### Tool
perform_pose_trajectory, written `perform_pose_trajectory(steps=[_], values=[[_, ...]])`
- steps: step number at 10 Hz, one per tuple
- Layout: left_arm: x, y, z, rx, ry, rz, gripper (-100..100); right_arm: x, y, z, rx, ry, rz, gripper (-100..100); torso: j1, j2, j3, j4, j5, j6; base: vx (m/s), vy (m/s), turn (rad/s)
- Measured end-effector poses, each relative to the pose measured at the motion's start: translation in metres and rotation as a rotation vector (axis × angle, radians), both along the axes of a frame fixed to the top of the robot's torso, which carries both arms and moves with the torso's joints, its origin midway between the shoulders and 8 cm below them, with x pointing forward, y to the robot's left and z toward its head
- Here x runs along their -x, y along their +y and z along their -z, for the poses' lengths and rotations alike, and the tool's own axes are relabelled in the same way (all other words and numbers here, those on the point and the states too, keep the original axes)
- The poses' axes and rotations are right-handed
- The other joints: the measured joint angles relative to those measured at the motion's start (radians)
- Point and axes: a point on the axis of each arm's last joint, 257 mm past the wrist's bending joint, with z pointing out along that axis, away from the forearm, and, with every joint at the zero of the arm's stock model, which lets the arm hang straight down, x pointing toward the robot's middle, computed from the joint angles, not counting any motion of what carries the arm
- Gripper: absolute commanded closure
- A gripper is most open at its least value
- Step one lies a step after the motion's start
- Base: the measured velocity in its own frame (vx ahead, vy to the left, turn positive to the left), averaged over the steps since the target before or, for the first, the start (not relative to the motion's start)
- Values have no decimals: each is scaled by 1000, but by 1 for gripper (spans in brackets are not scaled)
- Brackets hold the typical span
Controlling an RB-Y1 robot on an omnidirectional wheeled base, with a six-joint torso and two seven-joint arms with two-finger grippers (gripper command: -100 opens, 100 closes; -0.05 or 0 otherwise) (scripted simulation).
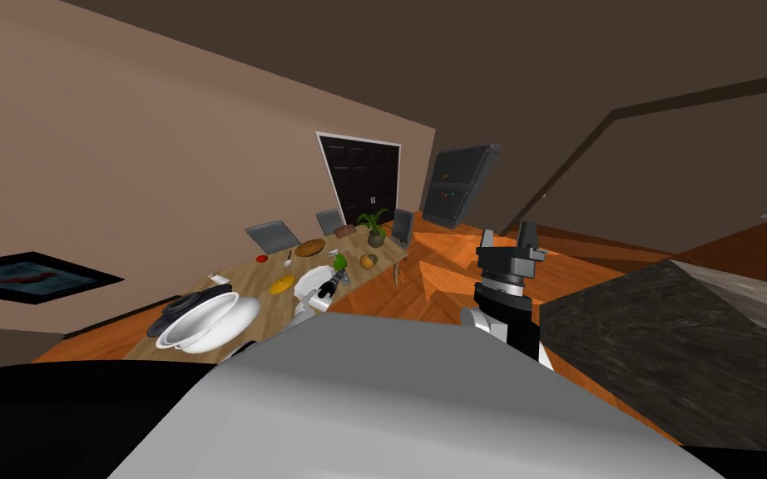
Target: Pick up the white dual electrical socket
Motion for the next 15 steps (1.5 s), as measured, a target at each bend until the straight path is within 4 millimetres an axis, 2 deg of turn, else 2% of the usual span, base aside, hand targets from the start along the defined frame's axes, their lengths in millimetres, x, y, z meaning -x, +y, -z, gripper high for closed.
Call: perform_pose_trajectory(steps=[3, 4, 8, 9, 10, 13, 15], values=[[-2, 27, 2, 4, -4, -47, -100, 0, 0, 0, 0, 0, 0, 0, 0, 0, 0, 0, 0, 0, -37, -23, -145], [-2, 29, 1, 5, -6, -49, 100, 0, 0, 0, 0, 0, 0, 0, 1, -1, 0, 0, 0, -1, 0, 0, 0], [-2, 28, 1, 6, -6, -49, 100, 0, 0, 0, 0, 0, 0, 0, 1, -2, -1, -1, 0, -1, -1, 0, -1], [-2, 28, 1, 6, -6, -49, 0, 0, 0, 0, 0, 0, 0, 0, 1, -2, -1, -1, 0, -1, 0, 0, 0], [-2, 28, 2, 6, -6, -49, 100, 0, 0, 0, 0, 0, 0, 0, 1, -2, -1, 0, 0, -1, 15, 8, 126], [-1, 11, 2, 1, 0, -17, 100, 0, 0, 0, 0, 0, 0, 0, 3, -4, -2, -1, 0, -1, 42, 27, 165], [0, -10, 4, 0, 5, 19, 100, 0, 0, 0, 0, 0, 0, 0, 3, -5, -3, -1, 0, -2, 53, 21, 175]])
